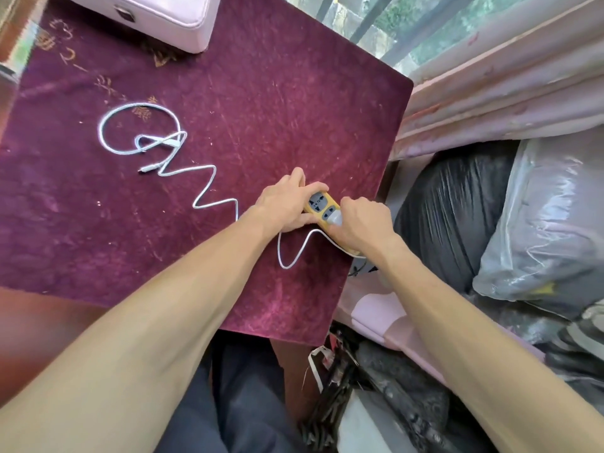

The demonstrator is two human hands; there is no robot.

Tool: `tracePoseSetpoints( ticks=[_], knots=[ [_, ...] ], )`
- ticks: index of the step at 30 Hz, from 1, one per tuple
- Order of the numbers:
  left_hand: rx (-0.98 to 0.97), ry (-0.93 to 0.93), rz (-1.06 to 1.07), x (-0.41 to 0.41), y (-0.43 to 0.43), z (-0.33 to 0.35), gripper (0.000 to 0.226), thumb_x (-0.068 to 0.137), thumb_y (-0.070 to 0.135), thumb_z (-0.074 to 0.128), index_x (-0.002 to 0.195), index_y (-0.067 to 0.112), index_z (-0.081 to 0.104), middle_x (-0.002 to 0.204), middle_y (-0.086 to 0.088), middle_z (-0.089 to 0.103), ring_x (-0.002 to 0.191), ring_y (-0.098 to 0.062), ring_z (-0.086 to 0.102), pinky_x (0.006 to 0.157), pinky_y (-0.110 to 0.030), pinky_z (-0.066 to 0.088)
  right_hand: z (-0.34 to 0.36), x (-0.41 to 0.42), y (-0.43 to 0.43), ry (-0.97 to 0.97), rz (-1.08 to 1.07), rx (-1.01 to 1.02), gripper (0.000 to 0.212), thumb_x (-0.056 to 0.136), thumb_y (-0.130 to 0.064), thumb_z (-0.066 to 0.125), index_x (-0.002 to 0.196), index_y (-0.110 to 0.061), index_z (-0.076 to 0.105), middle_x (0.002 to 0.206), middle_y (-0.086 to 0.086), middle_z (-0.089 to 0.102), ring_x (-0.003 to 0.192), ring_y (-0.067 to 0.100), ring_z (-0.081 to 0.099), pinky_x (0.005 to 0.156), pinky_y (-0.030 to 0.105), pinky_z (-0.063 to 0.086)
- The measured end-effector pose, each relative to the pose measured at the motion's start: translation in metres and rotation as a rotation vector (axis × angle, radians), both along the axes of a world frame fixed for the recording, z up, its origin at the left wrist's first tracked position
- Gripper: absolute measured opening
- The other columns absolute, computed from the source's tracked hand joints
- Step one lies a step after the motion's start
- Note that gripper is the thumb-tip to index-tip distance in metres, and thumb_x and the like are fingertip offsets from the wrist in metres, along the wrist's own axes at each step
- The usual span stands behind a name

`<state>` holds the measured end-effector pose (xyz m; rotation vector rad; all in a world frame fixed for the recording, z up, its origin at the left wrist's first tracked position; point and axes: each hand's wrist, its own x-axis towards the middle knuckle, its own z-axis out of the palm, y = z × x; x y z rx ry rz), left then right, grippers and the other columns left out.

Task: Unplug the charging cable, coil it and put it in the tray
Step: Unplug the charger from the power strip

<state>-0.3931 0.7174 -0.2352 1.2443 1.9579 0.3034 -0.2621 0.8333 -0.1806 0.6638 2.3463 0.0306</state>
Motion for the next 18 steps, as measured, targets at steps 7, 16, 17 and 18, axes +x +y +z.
tracePoseSetpoints(
  ticks=[7,16,17,18],
  knots=[
    [0.029,-0.002,0.037,0.002,-0.001,-0.009,0.069,0.081,0.069,0.067,0.141,0.045,0.042,0.116,-0.002,0.039,0.103,-0.02,0.048,0.085,-0.044,0.051,-0.001,-0.018,-0.002,-0.097,0.145,0.034,0.062,0.1,-0.066,0.054,0.115,-0.008,0.069,0.109,0.008,0.076,0.095,0.031,0.077,0.065,0.035,0.038],
    [0.039,0.034,0.055,0.008,-0.002,-0.012,0.069,0.082,0.07,0.063,0.143,0.047,0.04,0.119,-0.003,0.039,0.108,-0.021,0.047,0.088,-0.045,0.046,0.003,-0.036,-0.002,-0.32,0.311,0.02,0.058,0.107,-0.057,0.044,0.13,-0.009,0.067,0.121,0.01,0.074,0.108,0.03,0.074,0.07,0.036,0.044],
    [0.036,0.041,0.049,0.009,-0.002,-0.012,0.07,0.083,0.07,0.062,0.146,0.048,0.039,0.121,-0.003,0.039,0.11,-0.021,0.046,0.089,-0.045,0.046,0.003,-0.037,0.0,-0.332,0.33,0.016,0.063,0.107,-0.059,0.041,0.132,-0.007,0.066,0.122,0.011,0.073,0.109,0.031,0.074,0.07,0.036,0.045],
    [0.033,0.052,0.043,0.01,-0.003,-0.013,0.071,0.084,0.07,0.061,0.148,0.049,0.037,0.124,-0.003,0.039,0.112,-0.021,0.046,0.09,-0.045,0.046,0.004,-0.036,0.001,-0.339,0.349,0.015,0.066,0.107,-0.061,0.038,0.132,-0.006,0.065,0.123,0.012,0.073,0.109,0.031,0.074,0.071,0.036,0.046]
  ],
)
